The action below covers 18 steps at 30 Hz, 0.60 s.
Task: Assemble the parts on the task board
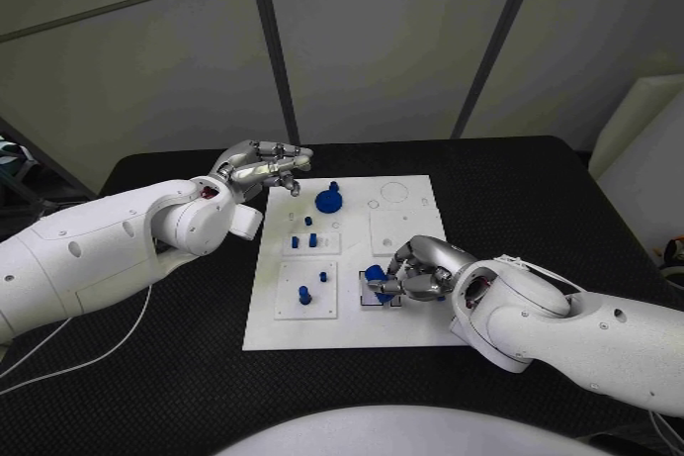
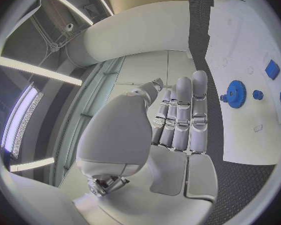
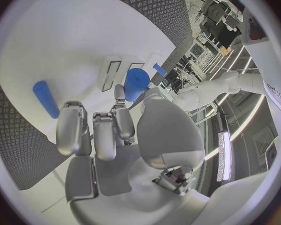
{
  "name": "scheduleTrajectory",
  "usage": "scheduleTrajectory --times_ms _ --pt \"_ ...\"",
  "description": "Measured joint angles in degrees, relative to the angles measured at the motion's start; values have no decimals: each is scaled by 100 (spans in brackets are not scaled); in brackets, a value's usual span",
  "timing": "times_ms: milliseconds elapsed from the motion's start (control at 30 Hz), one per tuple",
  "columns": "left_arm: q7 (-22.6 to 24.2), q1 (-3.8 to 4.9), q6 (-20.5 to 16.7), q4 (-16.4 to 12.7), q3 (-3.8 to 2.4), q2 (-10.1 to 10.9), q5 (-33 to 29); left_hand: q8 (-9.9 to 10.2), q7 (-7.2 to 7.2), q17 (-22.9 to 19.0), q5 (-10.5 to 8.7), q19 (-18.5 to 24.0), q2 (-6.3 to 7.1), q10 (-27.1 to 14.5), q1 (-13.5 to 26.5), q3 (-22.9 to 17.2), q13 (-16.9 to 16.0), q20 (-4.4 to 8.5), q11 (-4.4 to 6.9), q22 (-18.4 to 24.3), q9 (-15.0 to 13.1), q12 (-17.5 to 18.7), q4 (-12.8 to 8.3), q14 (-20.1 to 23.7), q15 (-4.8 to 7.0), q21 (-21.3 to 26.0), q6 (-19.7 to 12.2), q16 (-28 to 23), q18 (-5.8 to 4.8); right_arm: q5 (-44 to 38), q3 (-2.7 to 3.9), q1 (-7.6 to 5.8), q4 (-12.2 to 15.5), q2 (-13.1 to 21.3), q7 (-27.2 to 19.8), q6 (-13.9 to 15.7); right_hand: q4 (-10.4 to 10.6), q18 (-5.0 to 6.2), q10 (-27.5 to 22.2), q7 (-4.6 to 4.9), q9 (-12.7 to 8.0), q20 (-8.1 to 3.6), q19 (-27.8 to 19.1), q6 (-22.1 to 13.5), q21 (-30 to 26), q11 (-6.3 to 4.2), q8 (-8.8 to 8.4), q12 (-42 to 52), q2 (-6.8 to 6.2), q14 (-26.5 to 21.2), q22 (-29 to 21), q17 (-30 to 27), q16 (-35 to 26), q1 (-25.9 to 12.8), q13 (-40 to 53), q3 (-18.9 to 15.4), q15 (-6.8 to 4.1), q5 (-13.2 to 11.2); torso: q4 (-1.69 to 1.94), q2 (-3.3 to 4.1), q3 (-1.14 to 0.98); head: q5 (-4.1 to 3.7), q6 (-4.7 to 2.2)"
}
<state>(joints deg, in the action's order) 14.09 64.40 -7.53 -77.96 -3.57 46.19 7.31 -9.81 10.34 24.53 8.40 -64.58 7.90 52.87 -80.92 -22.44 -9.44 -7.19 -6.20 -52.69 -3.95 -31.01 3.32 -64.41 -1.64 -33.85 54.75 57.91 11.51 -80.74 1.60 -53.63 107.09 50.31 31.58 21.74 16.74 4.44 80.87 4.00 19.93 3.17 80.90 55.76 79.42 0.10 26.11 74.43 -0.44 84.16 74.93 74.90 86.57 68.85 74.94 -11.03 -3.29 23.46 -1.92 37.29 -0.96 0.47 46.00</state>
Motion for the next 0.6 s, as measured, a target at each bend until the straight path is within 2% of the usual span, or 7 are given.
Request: scheduleTrajectory --times_ms 167,267,300,500,600 --pt "-1 0 0 0 0 0 0 0 0 0 0 0 0 0 0 0 0 0 0 0 0 0 0 0 0 0 0 0 0 31 0 -2 -60 -64 35 -123 10 0 0 -10 36 0 0 10 0 0 1 -39 30 -21 0 0 0 -86 0 -64 -21 -66 -4 0 0 4 13" --pt "-2 0 1 0 0 0 0 0 0 0 0 0 0 0 0 0 0 0 0 0 0 0 0 0 0 0 0 0 0 41 0 -5 -90 -97 47 -169 -3 -1 0 -22 69 -13 -13 21 0 0 32 -70 28 -21 0 3 0 -204 -5 -117 -21 -225 -4 0 0 10 18" --pt "-3 0 1 0 0 0 0 0 0 1 0 0 0 0 0 0 0 0 0 0 0 0 0 0 0 0 0 0 0 43 1 -6 -100 -109 51 -183 -2 -1 0 -22 76 -22 -22 21 -1 0 32 -79 62 -21 -1 4 0 -240 -12 -150 -21 -318 -4 0 0 13 18" --pt "-4 0 1 -2 0 2 0 0 0 1 0 0 0 0 0 0 0 0 0 -1 0 0 0 0 0 0 0 0 0 45 3 -7 -142 -157 66 -205 11 -1 -22 -19 152 -22 -22 19 -50 -22 33 -163 10 -22 -1 4 0 -581 -49 -271 -21 -1120 -4 -1 2 27 24" --pt "-5 0 1 -2 0 4 0 0 0 1 0 0 0 0 0 0 -1 0 0 -1 0 0 0 0 0 0 0 0 0 45 2 -7 -148 -168 69 -204 27 -1 -22 1 174 -22 -22 -1 -50 -21 33 -190 -7 -22 -1 4 0 -756 -60 -286 -21 -1357 -4 -2 2 35 24"
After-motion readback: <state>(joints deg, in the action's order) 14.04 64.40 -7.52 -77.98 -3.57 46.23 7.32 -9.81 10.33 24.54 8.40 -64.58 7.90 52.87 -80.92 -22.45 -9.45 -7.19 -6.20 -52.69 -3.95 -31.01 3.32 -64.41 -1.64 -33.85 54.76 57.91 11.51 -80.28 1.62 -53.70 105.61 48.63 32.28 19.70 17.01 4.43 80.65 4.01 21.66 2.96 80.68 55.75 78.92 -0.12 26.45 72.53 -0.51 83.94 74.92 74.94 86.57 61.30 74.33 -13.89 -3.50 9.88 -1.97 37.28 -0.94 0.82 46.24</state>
